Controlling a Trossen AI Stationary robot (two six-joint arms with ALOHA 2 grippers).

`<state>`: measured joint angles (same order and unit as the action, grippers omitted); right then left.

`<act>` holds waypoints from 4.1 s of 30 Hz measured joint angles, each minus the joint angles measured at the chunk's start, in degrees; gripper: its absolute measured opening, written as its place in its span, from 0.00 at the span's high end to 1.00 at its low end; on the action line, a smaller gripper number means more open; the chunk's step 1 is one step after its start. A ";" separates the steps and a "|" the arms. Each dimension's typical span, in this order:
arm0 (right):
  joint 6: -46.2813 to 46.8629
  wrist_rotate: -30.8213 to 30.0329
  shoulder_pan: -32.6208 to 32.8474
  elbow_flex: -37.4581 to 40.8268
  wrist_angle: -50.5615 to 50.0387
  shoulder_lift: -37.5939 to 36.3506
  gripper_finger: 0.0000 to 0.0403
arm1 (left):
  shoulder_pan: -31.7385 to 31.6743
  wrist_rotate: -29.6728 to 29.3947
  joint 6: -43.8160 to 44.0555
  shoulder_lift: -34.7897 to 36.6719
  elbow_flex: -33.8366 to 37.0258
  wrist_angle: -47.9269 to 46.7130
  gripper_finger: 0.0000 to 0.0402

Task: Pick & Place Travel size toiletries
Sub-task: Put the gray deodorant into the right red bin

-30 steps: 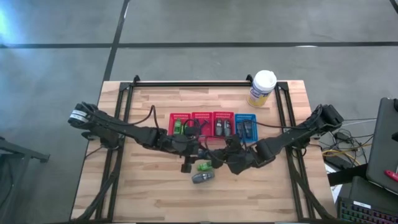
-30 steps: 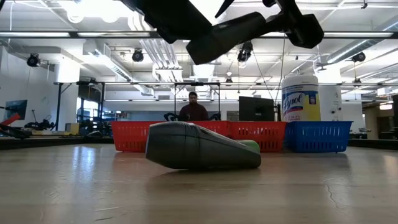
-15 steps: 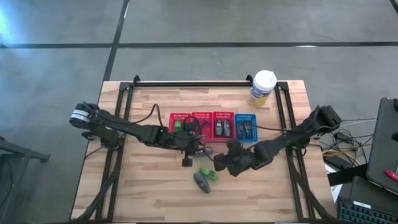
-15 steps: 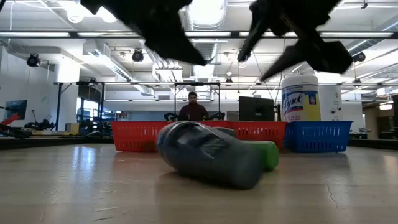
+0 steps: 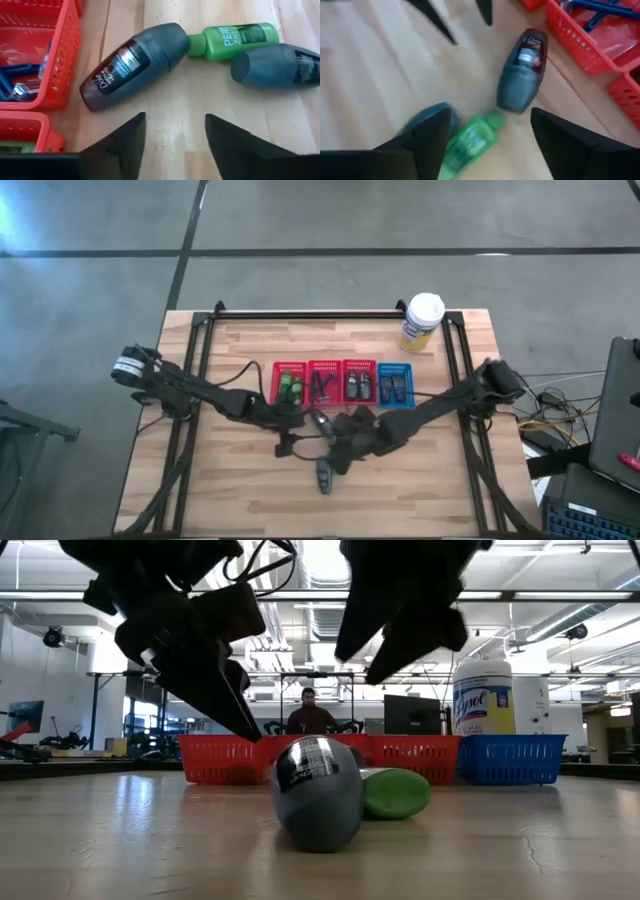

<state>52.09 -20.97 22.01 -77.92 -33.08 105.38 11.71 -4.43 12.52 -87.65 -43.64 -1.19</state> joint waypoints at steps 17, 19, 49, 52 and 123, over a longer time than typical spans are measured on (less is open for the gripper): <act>7.77 -3.39 -5.05 -12.82 -9.88 15.76 0.19 | 1.08 -3.46 -8.94 3.77 1.93 -7.32 0.40; 7.57 -2.29 -6.29 -12.77 -9.19 15.71 0.19 | 0.88 -3.56 -10.06 5.19 3.19 -7.24 0.40; -0.17 4.41 -13.19 -11.74 -13.70 6.90 0.48 | -4.79 -2.32 -15.30 23.21 11.80 -2.30 0.40; -0.93 4.13 -13.88 -11.23 -13.40 5.37 0.43 | -5.08 -0.93 -13.62 19.70 9.38 -3.39 0.40; 60.50 10.00 11.80 -21.51 -17.35 16.40 0.09 | -4.29 16.45 -27.46 26.62 14.35 -4.84 0.41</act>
<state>112.59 -10.97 33.81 -99.43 -50.44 121.79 7.41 12.03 -14.93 -61.03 -29.29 -6.03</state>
